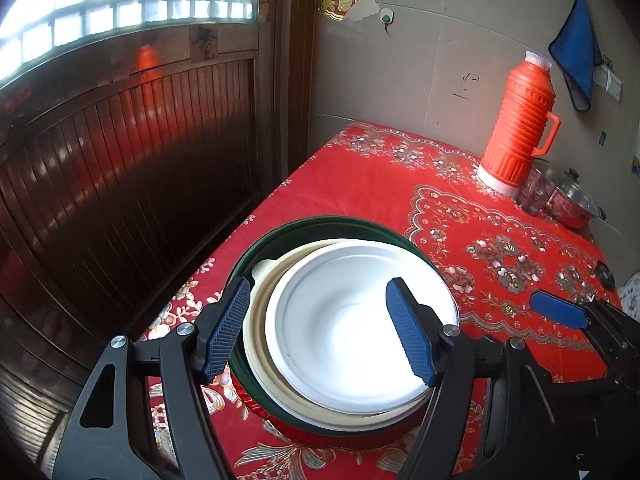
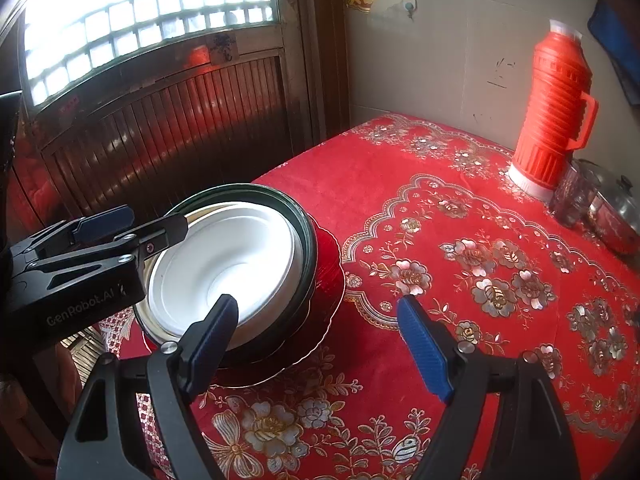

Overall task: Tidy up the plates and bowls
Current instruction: 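Open both grippers and hold them back from the stack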

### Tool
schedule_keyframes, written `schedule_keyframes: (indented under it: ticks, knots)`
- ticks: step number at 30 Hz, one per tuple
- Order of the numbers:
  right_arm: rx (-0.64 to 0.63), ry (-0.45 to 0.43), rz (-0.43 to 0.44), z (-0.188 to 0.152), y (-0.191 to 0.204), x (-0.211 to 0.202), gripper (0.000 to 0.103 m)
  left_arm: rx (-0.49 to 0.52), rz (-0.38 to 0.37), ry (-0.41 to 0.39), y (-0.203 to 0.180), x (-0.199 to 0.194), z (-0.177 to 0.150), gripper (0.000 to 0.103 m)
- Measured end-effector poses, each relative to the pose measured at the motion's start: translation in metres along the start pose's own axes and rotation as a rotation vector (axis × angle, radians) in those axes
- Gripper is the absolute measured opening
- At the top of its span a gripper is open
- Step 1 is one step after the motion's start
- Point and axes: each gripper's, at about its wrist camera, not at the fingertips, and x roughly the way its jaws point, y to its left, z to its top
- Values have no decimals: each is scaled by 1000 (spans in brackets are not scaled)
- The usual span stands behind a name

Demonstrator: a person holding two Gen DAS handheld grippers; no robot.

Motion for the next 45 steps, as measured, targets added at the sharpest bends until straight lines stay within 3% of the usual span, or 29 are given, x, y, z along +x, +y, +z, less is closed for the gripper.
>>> schedule_keyframes:
  ticks: [8, 13, 19, 21, 33, 45]
  knots:
    - [14, 2, 6, -1, -3, -2, 82, 57, 51, -31, -5, -5, 1, 71]
    - [16, 0, 7, -1, -3, -3, 82, 77, 23, -35, -6, -5, 3, 71]
    - [17, 0, 11, 0, -5, -4, 82, 150, 134, -87, -12, -11, 4, 72]
    - [19, -1, 11, 1, -5, -4, 82, 169, 184, -110, -12, -14, 3, 78]
    - [15, 4, 5, 2, -7, -3, 82, 133, 16, -58, -4, -7, 5, 81]
    - [14, 13, 2, 2, -6, 1, 82, 144, 0, -53, -6, 0, 2, 81]
